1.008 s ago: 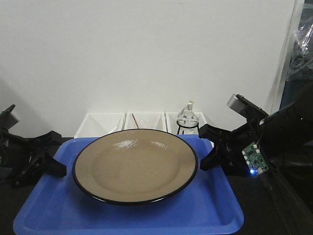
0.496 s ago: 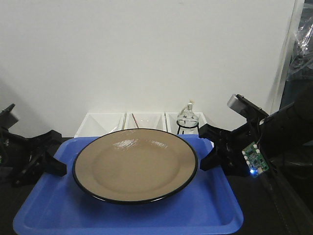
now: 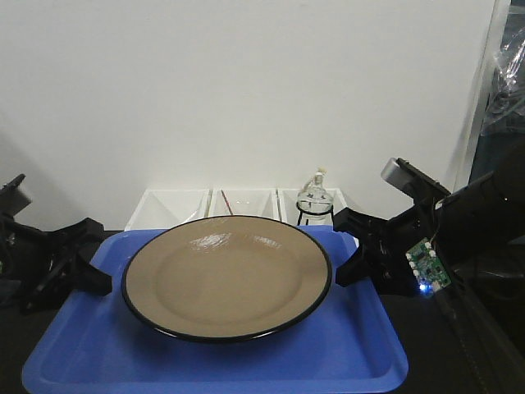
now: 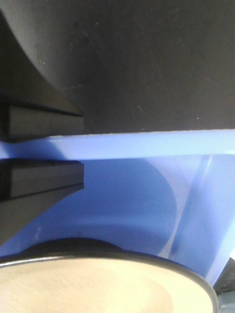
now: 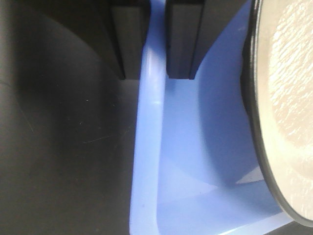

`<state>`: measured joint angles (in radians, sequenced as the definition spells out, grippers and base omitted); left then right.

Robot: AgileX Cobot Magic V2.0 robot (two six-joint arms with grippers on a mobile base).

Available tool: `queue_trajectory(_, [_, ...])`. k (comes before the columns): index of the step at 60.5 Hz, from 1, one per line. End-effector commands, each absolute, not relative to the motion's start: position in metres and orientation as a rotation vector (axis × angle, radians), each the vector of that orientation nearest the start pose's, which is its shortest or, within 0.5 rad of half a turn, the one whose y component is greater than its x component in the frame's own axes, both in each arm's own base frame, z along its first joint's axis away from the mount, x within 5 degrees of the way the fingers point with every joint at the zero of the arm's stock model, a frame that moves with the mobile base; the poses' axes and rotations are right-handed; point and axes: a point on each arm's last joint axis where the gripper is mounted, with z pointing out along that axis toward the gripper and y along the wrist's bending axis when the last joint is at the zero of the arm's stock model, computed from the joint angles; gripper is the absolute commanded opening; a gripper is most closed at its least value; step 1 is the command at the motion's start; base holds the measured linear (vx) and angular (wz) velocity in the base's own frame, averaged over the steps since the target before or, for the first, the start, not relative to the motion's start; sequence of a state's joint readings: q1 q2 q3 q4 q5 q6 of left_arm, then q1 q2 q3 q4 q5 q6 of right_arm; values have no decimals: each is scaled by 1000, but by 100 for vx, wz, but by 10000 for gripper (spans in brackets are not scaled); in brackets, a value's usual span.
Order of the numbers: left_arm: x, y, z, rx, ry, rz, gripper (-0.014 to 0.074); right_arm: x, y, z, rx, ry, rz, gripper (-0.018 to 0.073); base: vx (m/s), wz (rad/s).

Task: Place disk in tray to left cabinet
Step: 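Lift the blue tray with the plate using both grippers, then hold the tray level with both grippers while the base turns away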

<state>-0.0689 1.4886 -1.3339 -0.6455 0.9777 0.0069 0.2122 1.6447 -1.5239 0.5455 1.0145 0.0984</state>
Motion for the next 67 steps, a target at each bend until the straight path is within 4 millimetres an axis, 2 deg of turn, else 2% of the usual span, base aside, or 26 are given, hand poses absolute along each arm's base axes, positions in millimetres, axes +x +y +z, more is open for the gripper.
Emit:
queue_trajectory(1, [297, -91, 384, -205, 2378, -1144, -1, 325, 134, 387, 82, 2451, 1111, -6, 0, 0])
queue_trajectory(45, [297, -91, 384, -205, 2378, -1144, 0, 325, 134, 387, 80, 2454, 1111, -6, -4, 3])
queue_trajectory(67, [297, -91, 384, -205, 2378, -1144, 0, 325, 134, 387, 80, 2455, 1111, -6, -14, 40])
